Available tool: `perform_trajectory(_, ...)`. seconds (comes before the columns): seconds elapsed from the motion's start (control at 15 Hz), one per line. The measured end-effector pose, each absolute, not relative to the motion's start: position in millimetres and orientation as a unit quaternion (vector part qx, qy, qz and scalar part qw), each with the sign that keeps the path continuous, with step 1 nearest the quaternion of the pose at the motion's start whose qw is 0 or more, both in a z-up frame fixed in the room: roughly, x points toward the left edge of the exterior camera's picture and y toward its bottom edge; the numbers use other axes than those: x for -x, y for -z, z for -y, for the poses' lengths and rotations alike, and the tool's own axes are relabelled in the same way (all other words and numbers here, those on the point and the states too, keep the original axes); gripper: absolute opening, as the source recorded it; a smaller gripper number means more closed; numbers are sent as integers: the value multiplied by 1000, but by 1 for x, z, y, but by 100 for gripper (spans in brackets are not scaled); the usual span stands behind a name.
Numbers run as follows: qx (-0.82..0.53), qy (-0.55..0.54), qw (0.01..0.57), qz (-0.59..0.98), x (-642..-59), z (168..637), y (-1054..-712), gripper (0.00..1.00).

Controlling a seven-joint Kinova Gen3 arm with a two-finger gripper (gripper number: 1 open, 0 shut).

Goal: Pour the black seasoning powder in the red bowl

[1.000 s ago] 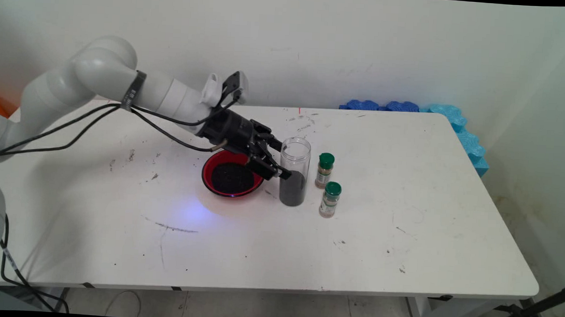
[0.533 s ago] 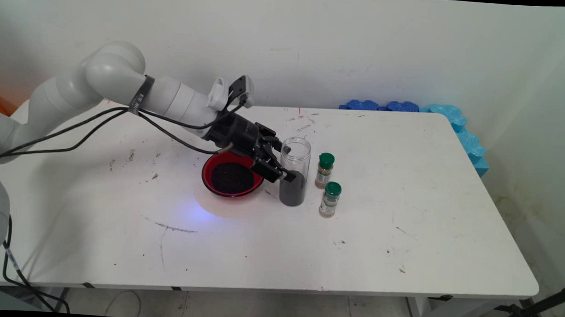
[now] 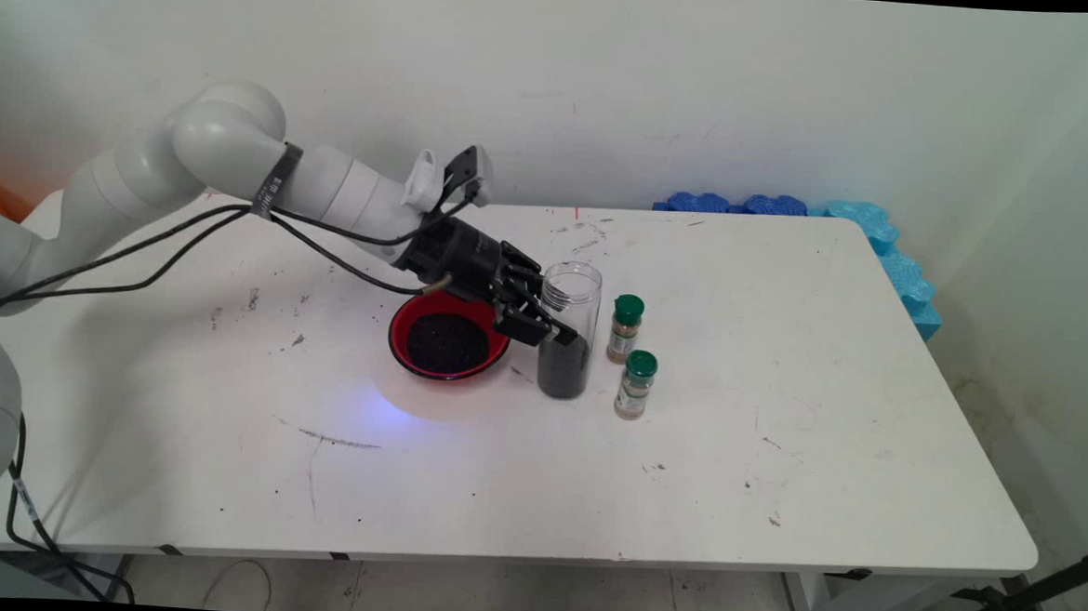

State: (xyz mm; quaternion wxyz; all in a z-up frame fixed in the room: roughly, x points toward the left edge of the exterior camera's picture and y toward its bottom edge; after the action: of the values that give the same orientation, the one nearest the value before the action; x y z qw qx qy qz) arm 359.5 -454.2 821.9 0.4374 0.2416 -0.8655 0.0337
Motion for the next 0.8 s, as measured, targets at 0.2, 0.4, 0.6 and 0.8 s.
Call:
perform_trajectory(0.2,-250,-28,438,863,-369,451,-833,0)
perform_trajectory(0.4,-255,-27,438,861,-383,446,-851,0)
perform_trajectory(0.6,-258,-26,439,860,-399,438,-875,0)
perform_trajectory(0.8,-260,-18,442,858,-414,428,-902,0)
